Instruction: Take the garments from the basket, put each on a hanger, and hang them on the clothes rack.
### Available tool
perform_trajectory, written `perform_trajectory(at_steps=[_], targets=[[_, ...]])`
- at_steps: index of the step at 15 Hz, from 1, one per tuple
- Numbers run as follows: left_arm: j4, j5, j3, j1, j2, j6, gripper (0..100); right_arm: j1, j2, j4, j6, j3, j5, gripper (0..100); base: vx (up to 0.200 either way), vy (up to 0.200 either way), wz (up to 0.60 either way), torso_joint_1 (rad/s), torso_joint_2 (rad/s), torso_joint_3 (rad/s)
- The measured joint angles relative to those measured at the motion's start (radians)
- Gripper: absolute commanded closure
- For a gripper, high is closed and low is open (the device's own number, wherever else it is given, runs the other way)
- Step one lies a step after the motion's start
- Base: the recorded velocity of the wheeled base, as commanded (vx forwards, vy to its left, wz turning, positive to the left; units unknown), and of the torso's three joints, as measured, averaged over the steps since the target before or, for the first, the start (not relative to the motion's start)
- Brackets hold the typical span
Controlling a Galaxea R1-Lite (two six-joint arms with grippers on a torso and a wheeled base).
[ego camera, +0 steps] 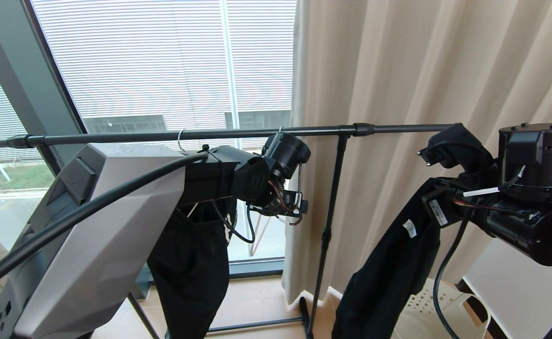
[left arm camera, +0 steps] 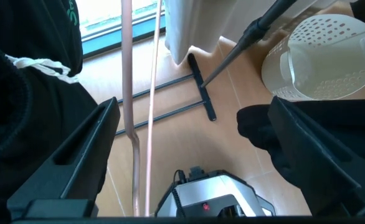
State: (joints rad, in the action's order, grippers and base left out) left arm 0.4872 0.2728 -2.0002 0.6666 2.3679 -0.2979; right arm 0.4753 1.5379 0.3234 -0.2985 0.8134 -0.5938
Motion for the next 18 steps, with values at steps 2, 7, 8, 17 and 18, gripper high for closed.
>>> perform_trajectory(at_steps=[2,7,8,17,18], targets=[[-0.001,0.000,0.000,0.000,0.008,0.000,0,0.000,0.001,0.000,0.000,0.000,0.000,100,0.000,0.000,0.00,0.000,0.00,0.000],[-0.001,0.001,0.000,-0.005,0.021,0.000,100,0.001,0.001,0.000,0.000,-0.001,0.000,100,0.000,0.000,0.00,0.000,0.00,0.000],[-0.001,0.001,0.000,-0.005,0.021,0.000,100,0.001,0.001,0.000,0.000,-0.001,0.000,100,0.000,0.000,0.00,0.000,0.00,0.000],[0.001,0.003,0.000,-0.016,0.001,-0.010,100,0.001,0.000,0.000,0.000,-0.003,0.000,100,0.000,0.000,0.00,0.000,0.00,0.000],[0.001,0.004,0.000,-0.017,-0.008,-0.009,100,0.002,-0.001,0.000,0.000,-0.004,0.000,100,0.000,0.000,0.00,0.000,0.00,0.000]])
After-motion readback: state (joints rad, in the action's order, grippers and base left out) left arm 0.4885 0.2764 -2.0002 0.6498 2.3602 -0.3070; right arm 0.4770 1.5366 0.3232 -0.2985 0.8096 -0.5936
